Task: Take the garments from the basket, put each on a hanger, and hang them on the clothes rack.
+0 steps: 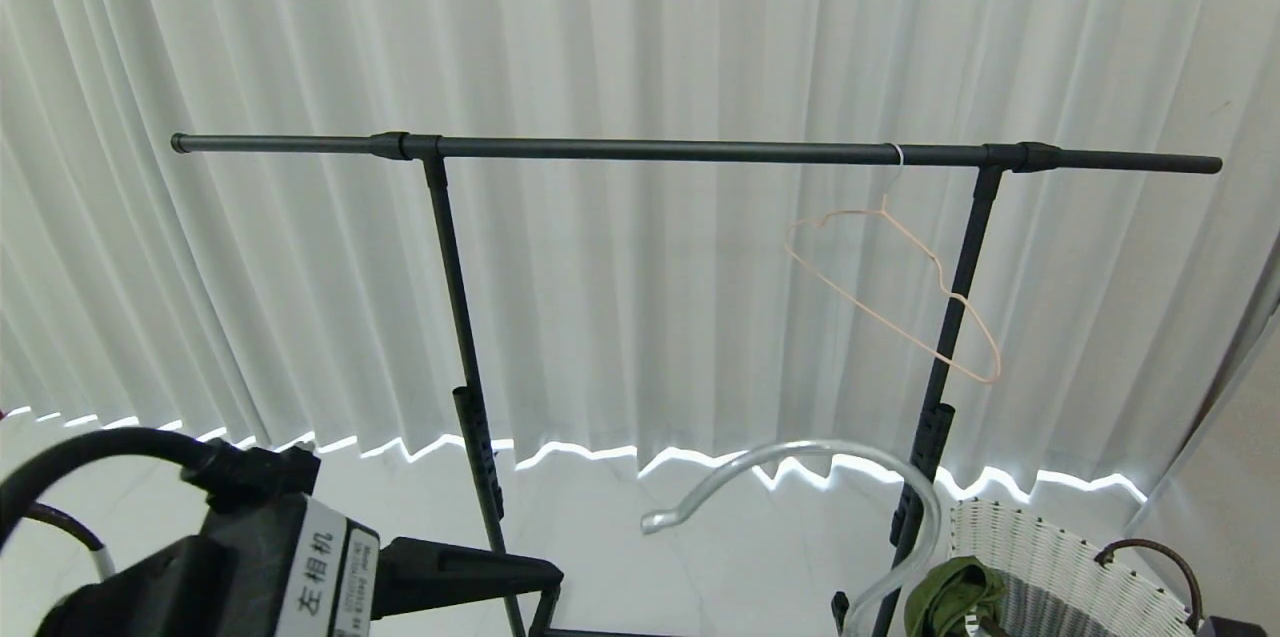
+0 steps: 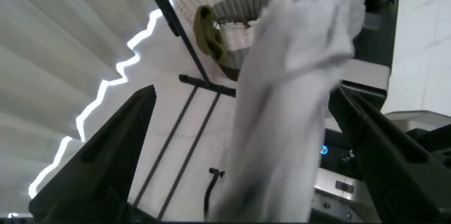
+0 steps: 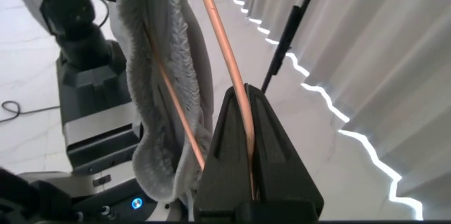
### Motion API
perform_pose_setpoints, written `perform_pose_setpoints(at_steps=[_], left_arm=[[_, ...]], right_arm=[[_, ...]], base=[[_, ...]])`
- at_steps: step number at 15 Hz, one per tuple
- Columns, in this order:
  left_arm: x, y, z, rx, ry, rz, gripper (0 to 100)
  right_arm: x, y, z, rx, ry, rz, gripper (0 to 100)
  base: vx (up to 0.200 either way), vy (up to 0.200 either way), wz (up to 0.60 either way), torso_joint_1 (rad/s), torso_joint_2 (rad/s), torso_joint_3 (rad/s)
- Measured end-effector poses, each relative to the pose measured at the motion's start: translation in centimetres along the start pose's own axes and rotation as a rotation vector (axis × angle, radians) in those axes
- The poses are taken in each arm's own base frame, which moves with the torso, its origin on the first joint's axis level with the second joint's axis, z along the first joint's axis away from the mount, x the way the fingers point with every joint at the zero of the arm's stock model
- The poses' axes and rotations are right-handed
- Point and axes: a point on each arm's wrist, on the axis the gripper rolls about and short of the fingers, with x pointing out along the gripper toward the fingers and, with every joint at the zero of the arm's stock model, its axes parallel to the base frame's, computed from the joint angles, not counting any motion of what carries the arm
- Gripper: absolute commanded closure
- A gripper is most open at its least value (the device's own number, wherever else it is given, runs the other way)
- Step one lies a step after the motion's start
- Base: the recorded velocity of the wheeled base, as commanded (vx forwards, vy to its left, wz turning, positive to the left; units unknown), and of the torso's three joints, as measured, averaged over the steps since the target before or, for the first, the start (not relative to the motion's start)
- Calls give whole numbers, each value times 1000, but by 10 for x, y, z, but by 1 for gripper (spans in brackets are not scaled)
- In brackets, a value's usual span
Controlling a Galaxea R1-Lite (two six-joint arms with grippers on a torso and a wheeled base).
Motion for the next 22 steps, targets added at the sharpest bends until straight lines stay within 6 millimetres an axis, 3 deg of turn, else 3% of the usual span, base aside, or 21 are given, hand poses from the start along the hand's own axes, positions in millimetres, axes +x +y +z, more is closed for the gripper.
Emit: perform_pose_setpoints(at_steps=[2, 3, 11, 12, 18, 22], left_arm=[[4, 0, -1, -4, 9, -37, 0], [5, -1, -3, -5, 14, -53, 100], [7, -2, -10, 15, 41, -57, 100], [7, -2, -11, 20, 45, -55, 100], [6, 0, -12, 115, 59, 23, 100], [8, 13, -18, 16, 133, 237, 100]], right_arm=[[1, 1, 0, -6, 4, 8, 100], [1, 2, 0, -7, 3, 12, 100], [2, 3, 6, -16, -12, 15, 100], [2, 3, 7, -15, -18, 17, 0], [2, 0, 4, -32, -8, -21, 0], [4, -5, 2, -39, 24, -60, 0]], base=[[0, 0, 0, 0, 0, 0], [0, 0, 0, 0, 0, 0], [0, 0, 0, 0, 0, 0], [0, 0, 0, 0, 0, 0], [0, 0, 0, 0, 0, 0], [0, 0, 0, 0, 0, 0]])
